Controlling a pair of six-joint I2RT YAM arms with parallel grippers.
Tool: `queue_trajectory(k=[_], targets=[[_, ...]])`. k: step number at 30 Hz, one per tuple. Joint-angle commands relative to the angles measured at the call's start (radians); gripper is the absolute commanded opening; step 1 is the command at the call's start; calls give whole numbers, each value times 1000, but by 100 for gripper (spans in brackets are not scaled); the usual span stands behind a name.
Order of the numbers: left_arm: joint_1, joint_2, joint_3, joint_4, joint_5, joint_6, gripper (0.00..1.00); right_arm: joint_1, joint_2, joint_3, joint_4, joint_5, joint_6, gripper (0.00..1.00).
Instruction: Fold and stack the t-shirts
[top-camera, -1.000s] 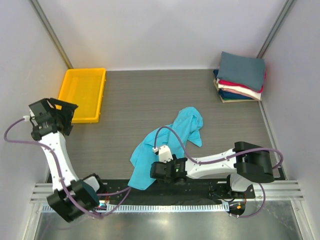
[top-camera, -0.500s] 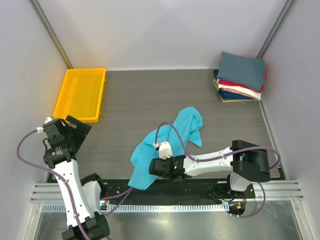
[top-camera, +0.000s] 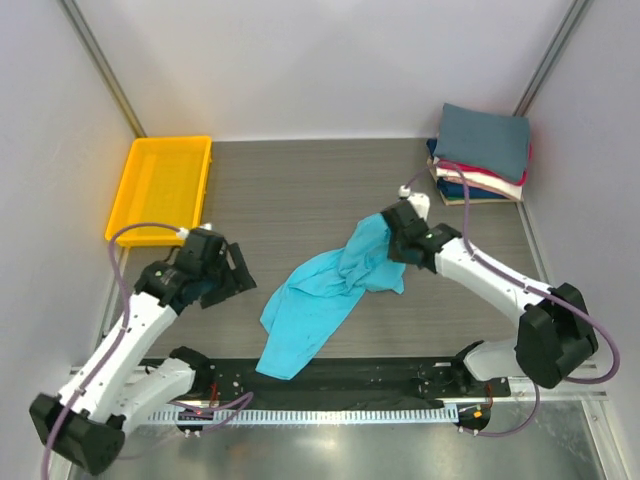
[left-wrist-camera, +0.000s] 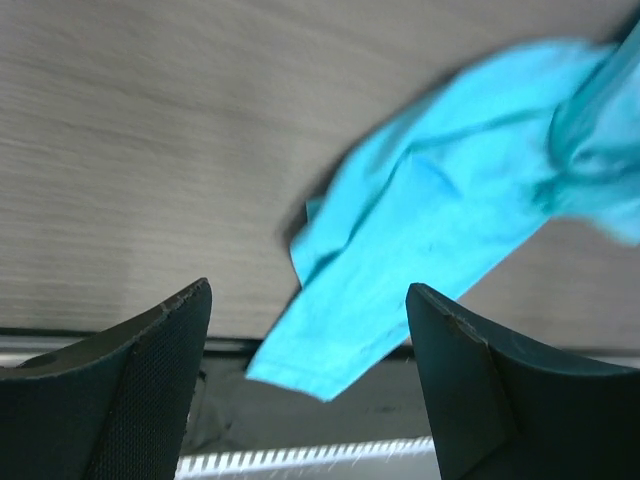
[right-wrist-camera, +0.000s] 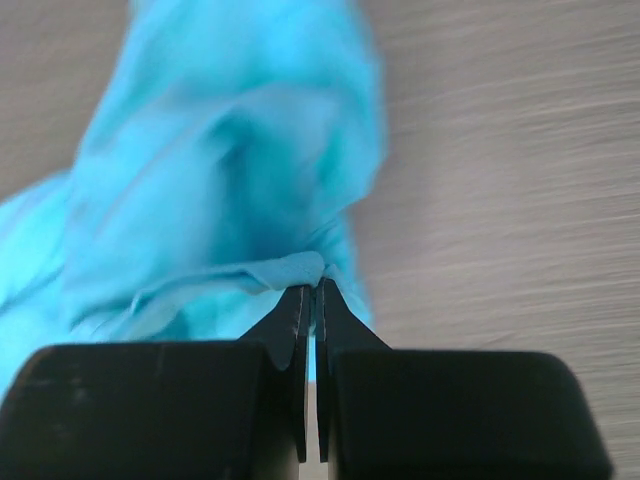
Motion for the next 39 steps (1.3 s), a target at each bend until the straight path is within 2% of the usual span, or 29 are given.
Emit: queue_trajectory(k=[1, 3, 4, 6, 7, 14, 21, 27, 35, 39], targets=[[-231, 51, -2, -95, -167, -151, 79, -198, 8, 57, -20, -54, -137, 1], [-334, 98, -4, -112, -199, -251, 78, -320, 4, 73, -20, -114, -163, 1], [-427, 117, -4, -131, -237, -283, 78, -425, 0, 76, -20, -129, -174, 1], [-512, 151, -10, -141, -263, -375, 77, -518, -15, 79, -15, -178, -188, 1], [-589, 160, -15, -137, -271, -403, 77, -572, -21, 79, -11, -194, -185, 1], [-842, 206, -107, -157, -303, -622, 76, -612, -29, 71, 3, -269, -128, 1], [-944, 166, -130, 26, -320, -612, 73, -612, -38, 57, 17, -318, -128, 1], [-950, 299, -121, 76, -335, -560, 72, -612, -50, 36, 20, -337, -135, 1], [-950, 321, -179, 144, -436, -595, 60, -610, -67, 24, 20, -372, -140, 1], [-939, 353, -190, 155, -450, -606, 58, -610, -67, 20, 20, -375, -143, 1]])
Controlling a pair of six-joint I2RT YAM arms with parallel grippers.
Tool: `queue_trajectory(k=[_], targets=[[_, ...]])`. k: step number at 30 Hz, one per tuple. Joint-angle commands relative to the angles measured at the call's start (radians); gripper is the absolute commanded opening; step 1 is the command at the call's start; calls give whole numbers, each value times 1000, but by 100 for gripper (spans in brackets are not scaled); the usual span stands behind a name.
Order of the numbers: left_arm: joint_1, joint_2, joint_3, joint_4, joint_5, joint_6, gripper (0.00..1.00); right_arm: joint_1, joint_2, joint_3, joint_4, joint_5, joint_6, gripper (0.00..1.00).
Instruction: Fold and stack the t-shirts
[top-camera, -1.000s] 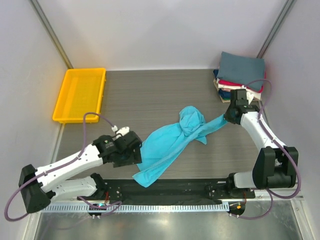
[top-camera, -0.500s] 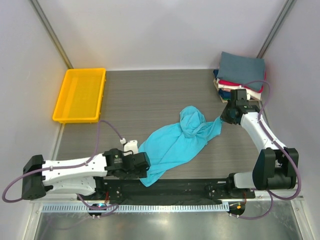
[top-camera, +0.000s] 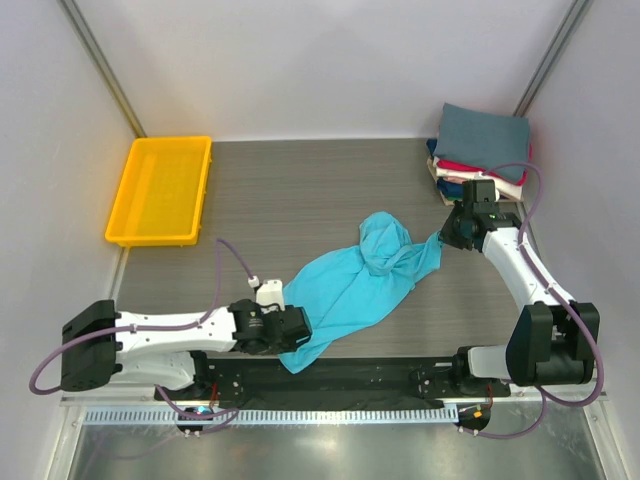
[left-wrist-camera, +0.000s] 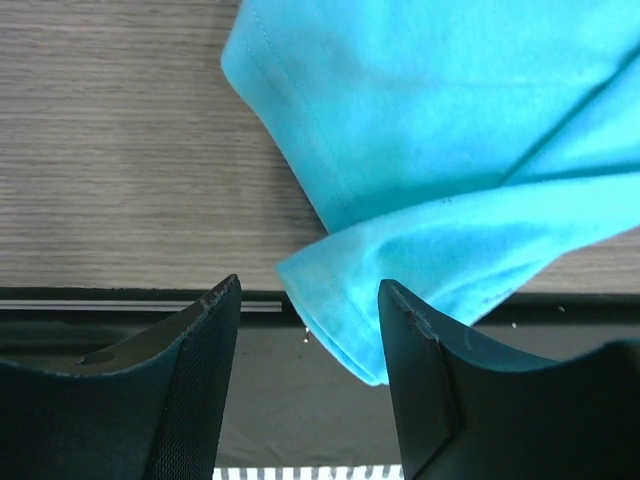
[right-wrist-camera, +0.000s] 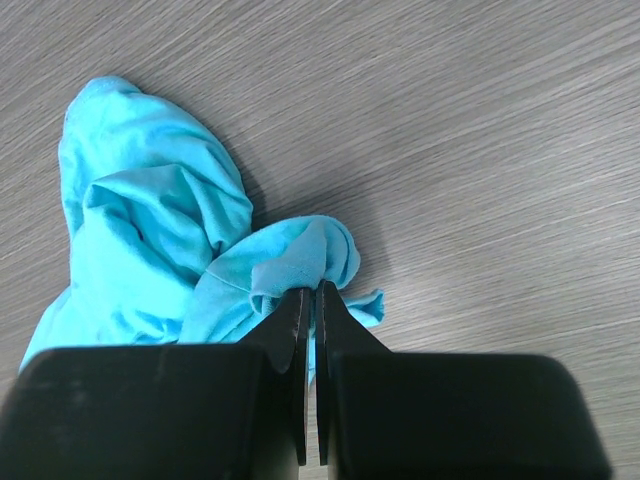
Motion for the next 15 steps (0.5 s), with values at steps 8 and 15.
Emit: queue_trajectory(k=[8, 15], targets=[[20, 53, -37, 99, -75, -34, 52, 1, -42, -9, 23, -31, -14, 1], [44, 32, -59, 169, -61, -20, 22, 0, -53, -20, 21, -25, -20, 1]])
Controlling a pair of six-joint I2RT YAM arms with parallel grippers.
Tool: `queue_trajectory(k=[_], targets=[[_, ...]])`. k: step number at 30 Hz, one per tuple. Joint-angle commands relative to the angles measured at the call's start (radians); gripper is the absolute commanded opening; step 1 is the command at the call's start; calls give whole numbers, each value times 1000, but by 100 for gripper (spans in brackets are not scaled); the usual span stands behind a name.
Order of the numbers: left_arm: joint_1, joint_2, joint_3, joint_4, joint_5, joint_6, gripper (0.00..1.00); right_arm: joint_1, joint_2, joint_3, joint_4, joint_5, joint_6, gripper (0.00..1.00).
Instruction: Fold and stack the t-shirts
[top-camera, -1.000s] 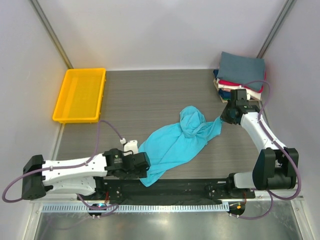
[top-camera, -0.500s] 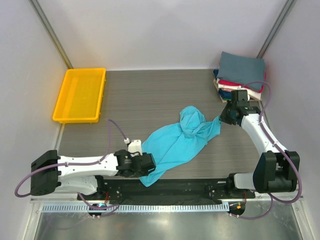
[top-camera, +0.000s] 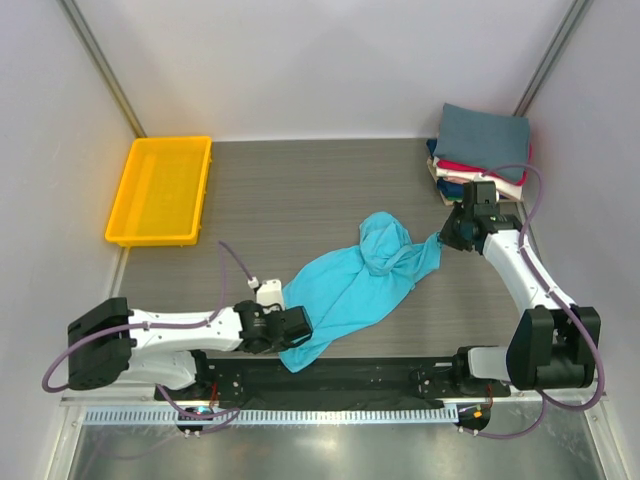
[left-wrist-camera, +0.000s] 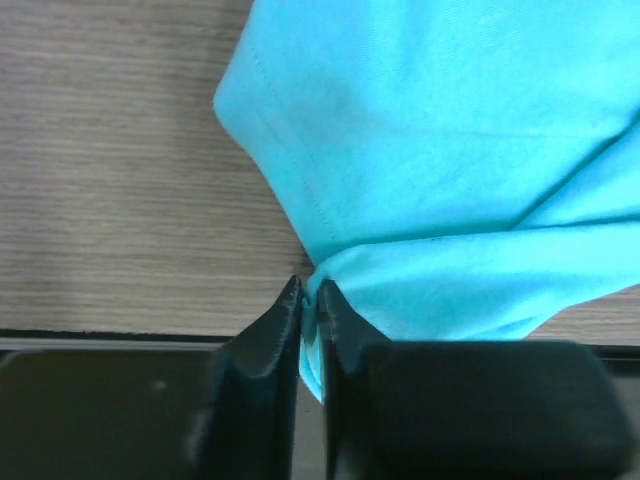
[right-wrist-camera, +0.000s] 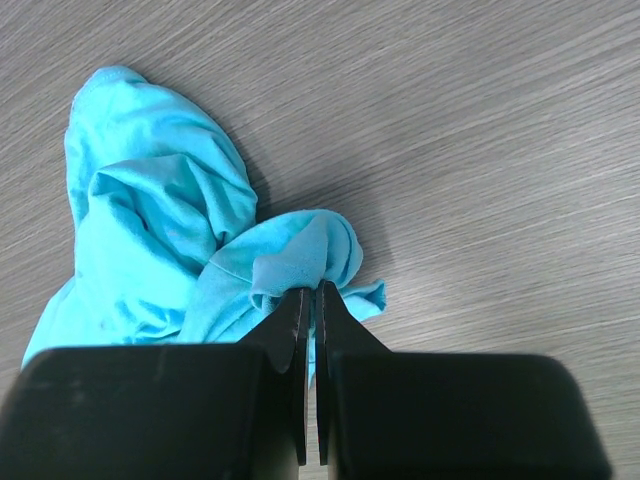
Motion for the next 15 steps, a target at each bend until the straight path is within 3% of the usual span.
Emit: queue_trajectory(k=[1, 2, 3, 7, 11, 15], targets=[[10, -38, 2, 52, -38, -1, 8, 1, -40, -12, 21, -5, -17, 1], [12, -45, 11, 42, -49, -1, 1, 0, -43, -13, 20, -7, -17, 1], [13, -55, 22, 1, -61, -7, 0, 0, -49, -15, 15, -10, -15, 1], [13, -147, 111, -141, -122, 15, 0, 1, -119, 1, -18, -13, -12, 1], [13, -283, 300, -307, -198, 63, 0, 0, -220, 89, -104, -51, 0, 1], [13, -354, 491, -424, -299, 201, 0, 0, -345, 204, -221, -49, 37, 1]])
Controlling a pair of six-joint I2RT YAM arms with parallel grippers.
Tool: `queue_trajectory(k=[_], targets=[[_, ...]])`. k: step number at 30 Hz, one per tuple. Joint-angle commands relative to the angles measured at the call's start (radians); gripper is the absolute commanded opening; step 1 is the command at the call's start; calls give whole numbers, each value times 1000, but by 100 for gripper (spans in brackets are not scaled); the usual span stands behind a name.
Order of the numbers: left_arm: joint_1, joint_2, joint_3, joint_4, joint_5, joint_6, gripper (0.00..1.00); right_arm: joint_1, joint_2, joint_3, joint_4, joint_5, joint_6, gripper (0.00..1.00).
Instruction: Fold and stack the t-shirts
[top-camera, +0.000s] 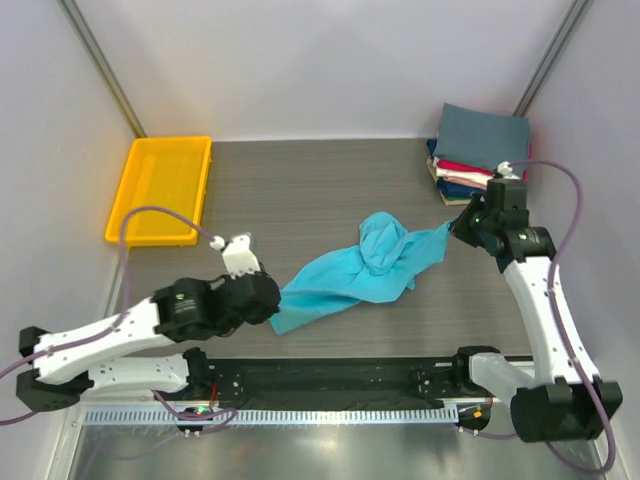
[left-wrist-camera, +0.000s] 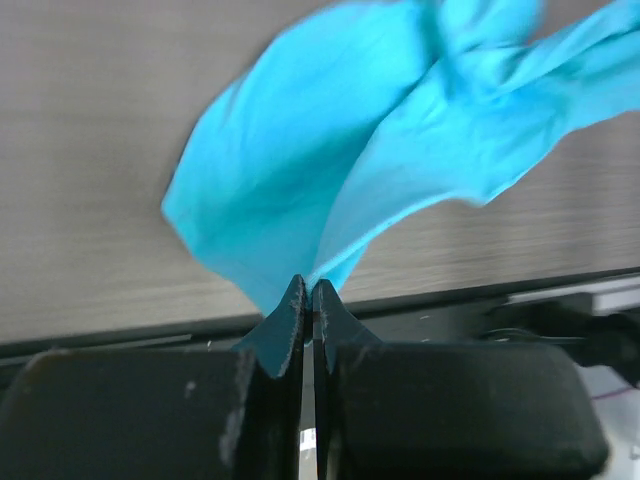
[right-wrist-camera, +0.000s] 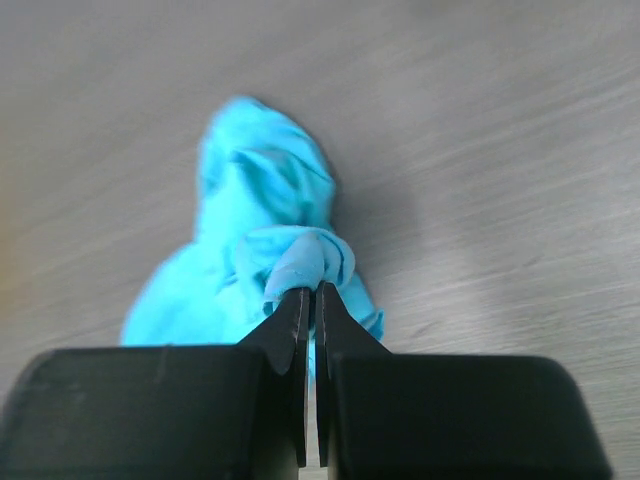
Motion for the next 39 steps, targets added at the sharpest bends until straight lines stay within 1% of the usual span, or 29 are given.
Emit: queue_trajectory(k=[1, 3, 4, 5, 6, 7, 8, 9, 10, 11, 12, 13, 14, 15, 16, 17, 19, 23, 27, 29, 30, 31, 33, 34, 35, 36, 37, 38, 39], targets=[[5, -59, 157, -151, -168, 144, 0, 0, -140, 152, -84, -17, 45, 1], [5, -59, 289, -185, -217, 247, 0, 1, -203, 250, -135, -22, 59, 1], [5, -56, 388, -195, -229, 281, 0, 1, -221, 285, -152, -26, 66, 1], [5, -50, 441, -214, -240, 349, 0, 0, -236, 362, -167, -28, 68, 1], [4, -33, 495, -223, -249, 380, 0, 1, -259, 403, -202, -19, 69, 1], [5, -22, 605, -229, -263, 414, 0, 1, -272, 446, -219, -13, 69, 1], [5, -14, 660, -234, -266, 492, 0, 1, -285, 530, -248, -5, 68, 1], [5, 5, 714, -234, -271, 525, 0, 1, -304, 577, -264, 39, 68, 1], [5, 15, 816, -231, -271, 564, 0, 1, -312, 620, -279, 58, 68, 1], [4, 25, 867, -219, -269, 600, 0, 0, -319, 707, -308, 79, 65, 1], [5, 45, 918, -212, -264, 670, 0, 0, -328, 748, -321, 98, 65, 1], [5, 55, 1014, -206, -258, 703, 0, 1, -333, 790, -330, 134, 63, 1], [5, 67, 1061, -189, -236, 736, 0, 1, -339, 862, -342, 148, 60, 1], [5, 81, 1108, -189, -226, 805, 0, 0, -339, 896, -347, 162, 51, 1], [5, 111, 1198, -192, -218, 831, 0, 0, -342, 930, -348, 197, 43, 1], [5, 124, 1236, -191, -212, 862, 0, 1, -341, 994, -347, 216, 33, 1], [5, 147, 1308, -179, -197, 942, 0, 0, -329, 1057, -329, 241, -15, 1], [5, 138, 1308, -32, -151, 1069, 0, 1, -272, 1238, -241, 216, -96, 1], [5, 125, 1275, 103, -142, 1189, 0, 13, -160, 1385, -215, 187, -139, 1], [5, 145, 1258, 153, -198, 1274, 0, 13, -93, 1411, -192, 149, -147, 1], [5, 197, 1264, 156, -250, 1313, 0, 13, -70, 1405, -184, 109, -144, 1], [5, 225, 1259, 162, -337, 1359, 0, 13, -40, 1395, -180, 95, -139, 1], [5, 295, 1235, 211, -422, 1469, 0, 13, 51, 1340, -178, 51, -125, 1], [19, 308, 1180, 243, -457, 1499, 0, 15, 81, 1314, -181, 40, -124, 1], [50, 321, 1158, 290, -446, 1511, 0, 13, 108, 1237, -180, 29, -109, 1], [99, 346, 1152, 273, -407, 1446, 0, 13, 172, 1197, -180, 21, -101, 1], [177, 366, 1155, 233, -322, 1380, 0, 13, 200, 1151, -178, 21, -89, 1], [382, 383, 1153, 148, -142, 1300, 0, 15, 236, 1051, -168, 26, -73, 1], [480, 398, 1130, 133, -51, 1213, 0, 13, 268, 1002, -161, 41, -60, 1]])
